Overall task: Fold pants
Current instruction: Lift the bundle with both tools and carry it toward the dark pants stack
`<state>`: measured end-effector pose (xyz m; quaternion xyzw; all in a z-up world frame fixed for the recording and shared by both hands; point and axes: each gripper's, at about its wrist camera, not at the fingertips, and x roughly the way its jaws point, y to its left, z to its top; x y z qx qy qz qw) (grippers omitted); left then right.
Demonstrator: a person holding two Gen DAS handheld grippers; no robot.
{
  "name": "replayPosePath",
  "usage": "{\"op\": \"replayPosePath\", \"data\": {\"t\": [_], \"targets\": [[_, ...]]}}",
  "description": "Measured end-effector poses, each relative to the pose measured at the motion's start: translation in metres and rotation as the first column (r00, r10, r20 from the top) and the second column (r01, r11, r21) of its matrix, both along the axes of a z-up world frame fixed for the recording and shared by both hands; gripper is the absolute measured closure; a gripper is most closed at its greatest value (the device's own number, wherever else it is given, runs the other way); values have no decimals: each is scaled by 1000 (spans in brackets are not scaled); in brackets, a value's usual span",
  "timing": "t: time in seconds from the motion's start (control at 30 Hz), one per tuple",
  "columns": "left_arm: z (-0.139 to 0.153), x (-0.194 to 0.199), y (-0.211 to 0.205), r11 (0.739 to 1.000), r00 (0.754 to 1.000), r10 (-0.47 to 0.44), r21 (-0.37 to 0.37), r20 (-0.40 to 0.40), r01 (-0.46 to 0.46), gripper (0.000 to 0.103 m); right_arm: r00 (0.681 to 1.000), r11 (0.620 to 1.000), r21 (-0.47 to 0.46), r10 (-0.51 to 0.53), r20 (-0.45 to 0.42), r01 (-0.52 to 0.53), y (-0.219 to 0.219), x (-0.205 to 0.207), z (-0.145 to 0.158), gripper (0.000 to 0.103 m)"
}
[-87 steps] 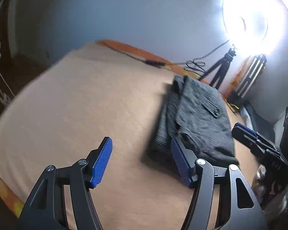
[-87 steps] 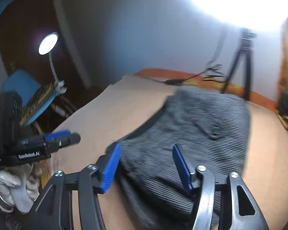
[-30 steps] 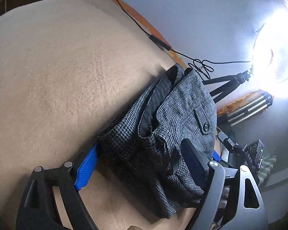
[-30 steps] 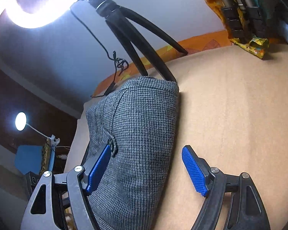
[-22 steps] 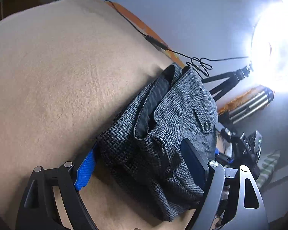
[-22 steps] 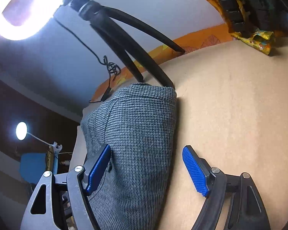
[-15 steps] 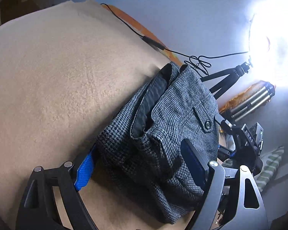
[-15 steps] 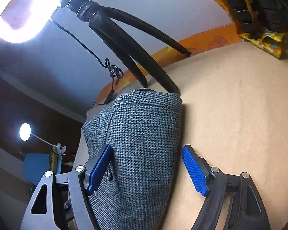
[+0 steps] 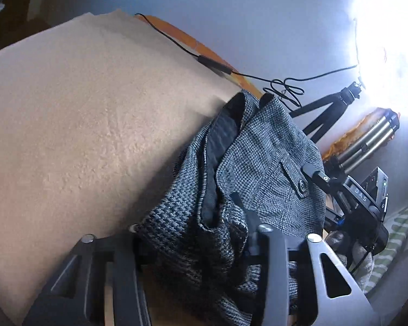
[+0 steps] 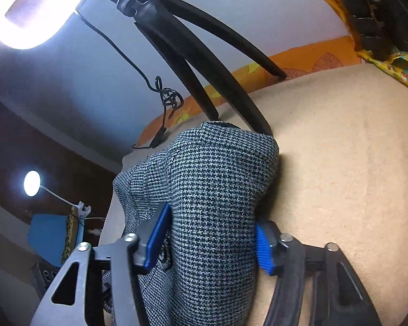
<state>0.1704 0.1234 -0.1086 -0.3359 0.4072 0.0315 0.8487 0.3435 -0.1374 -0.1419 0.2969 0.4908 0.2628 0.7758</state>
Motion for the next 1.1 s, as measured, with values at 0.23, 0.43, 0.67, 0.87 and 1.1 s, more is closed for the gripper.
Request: {"op": "replayPosePath", "data": {"t": [0.23, 0.43, 0.67, 0.87, 1.1], "targets": [[4, -4, 2, 999, 999, -35, -13, 17, 35, 74, 997, 997, -81, 10, 81, -4, 17, -11, 22, 74], [16, -10, -7, 997, 996, -78, 28, 51, 77, 76, 986, 987, -162, 46, 162, -19, 29, -22, 51, 79], [33, -24, -14, 993, 990, -113, 32, 81, 111, 77, 969, 976, -215, 92, 230, -41, 37, -44, 84, 81], [52, -43, -26, 988, 982, -153, 46, 114, 148, 77, 960, 969, -244, 103, 260, -38, 32, -65, 106, 81], [74, -55, -60, 976, 964, -211, 79, 160, 200, 77, 954, 968, -250, 80, 288, -6, 12, -87, 131, 81]]}}
